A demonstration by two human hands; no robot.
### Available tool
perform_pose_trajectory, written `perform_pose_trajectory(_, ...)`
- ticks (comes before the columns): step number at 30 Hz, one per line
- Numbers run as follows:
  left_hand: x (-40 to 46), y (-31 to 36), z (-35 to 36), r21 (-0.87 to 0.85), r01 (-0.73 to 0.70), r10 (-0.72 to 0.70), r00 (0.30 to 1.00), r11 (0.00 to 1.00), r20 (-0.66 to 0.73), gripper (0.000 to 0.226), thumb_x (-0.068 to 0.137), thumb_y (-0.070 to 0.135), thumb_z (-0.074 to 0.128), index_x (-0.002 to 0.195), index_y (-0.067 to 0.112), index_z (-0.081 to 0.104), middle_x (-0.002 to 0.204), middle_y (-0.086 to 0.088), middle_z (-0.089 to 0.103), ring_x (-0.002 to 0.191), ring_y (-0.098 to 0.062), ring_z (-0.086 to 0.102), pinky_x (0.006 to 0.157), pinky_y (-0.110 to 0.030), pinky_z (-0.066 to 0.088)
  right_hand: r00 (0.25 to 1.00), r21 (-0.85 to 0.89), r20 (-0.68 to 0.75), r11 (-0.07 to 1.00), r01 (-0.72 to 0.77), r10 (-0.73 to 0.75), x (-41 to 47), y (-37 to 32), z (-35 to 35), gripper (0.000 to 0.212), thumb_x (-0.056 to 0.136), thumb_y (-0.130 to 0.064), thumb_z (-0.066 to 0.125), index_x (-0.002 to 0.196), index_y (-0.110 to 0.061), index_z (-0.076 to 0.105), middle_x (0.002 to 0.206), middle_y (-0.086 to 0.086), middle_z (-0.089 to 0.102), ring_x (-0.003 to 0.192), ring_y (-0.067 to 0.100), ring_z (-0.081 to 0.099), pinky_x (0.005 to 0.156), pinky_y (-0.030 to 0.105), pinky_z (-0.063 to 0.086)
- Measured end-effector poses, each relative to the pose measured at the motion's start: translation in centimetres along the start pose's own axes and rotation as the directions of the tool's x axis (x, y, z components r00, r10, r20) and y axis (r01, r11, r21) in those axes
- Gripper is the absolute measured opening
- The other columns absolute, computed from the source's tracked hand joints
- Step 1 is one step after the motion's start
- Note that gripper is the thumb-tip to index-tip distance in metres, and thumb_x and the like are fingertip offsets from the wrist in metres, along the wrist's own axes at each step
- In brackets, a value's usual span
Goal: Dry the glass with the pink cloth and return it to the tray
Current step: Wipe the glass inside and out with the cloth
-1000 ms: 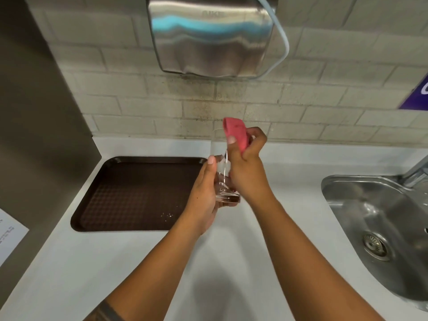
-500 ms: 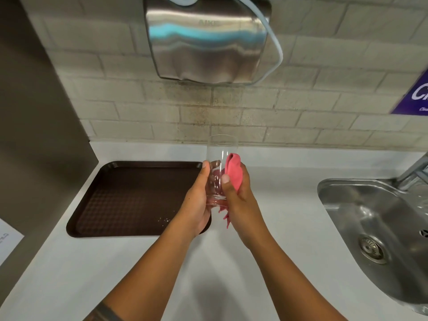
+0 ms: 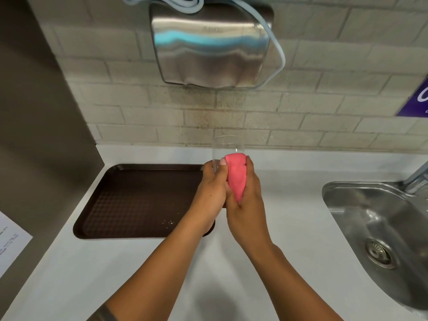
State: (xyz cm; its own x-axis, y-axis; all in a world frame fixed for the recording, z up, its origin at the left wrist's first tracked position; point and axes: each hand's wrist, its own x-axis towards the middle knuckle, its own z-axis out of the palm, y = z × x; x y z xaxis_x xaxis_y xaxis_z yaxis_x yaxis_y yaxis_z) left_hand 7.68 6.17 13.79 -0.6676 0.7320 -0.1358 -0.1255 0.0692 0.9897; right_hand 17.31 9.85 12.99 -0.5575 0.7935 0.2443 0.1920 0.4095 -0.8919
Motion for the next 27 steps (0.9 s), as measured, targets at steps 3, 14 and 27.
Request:
perform_pose_trajectory(3,0.1,0.7,0.2,-0.062,0.023,-0.023,1.000,0.998,-0.008,0.056,0.107,0.066,0.038,0.147,0.028,0.052,0.131,0.001,0.073,0.116,-0.014,0.074,0.089,-0.033,0.062,0.998,0.035,0.047,0.999,0.030,-0.031,-1.5,-0.1,0.2,0.068,0.107,-0.054,0.037,0.164,-0.049,0.000,0.176,-0.015,0.008,0.160,0.007,0.018,0.127,0.039,0.034)
perform_pose_trajectory(14,-1.3,0.8,0.8,-0.160,-0.060,0.058,0.998,0.985,-0.020,0.057,0.103,0.068,0.037,0.139,0.033,0.064,0.124,0.001,0.079,0.119,-0.024,0.074,0.111,-0.061,0.054,0.988,-0.011,0.032,0.988,0.151,-0.150,3.3,-3.5,-1.9,0.058,0.112,-0.050,0.025,0.167,-0.040,0.011,0.177,-0.002,0.015,0.153,0.024,0.039,0.108,0.031,0.049)
perform_pose_trajectory(27,-0.1,2.1,-0.9,-0.325,0.065,-0.099,0.991,0.943,-0.089,0.068,0.105,0.068,0.042,0.138,0.013,0.066,0.134,-0.022,0.075,0.126,-0.037,0.072,0.116,-0.057,0.051,0.977,-0.028,0.141,0.986,0.166,-0.161,-3.2,-0.6,0.6,0.063,0.105,-0.059,0.022,0.163,-0.050,-0.002,0.175,-0.025,-0.007,0.154,-0.018,-0.002,0.122,0.005,0.009)
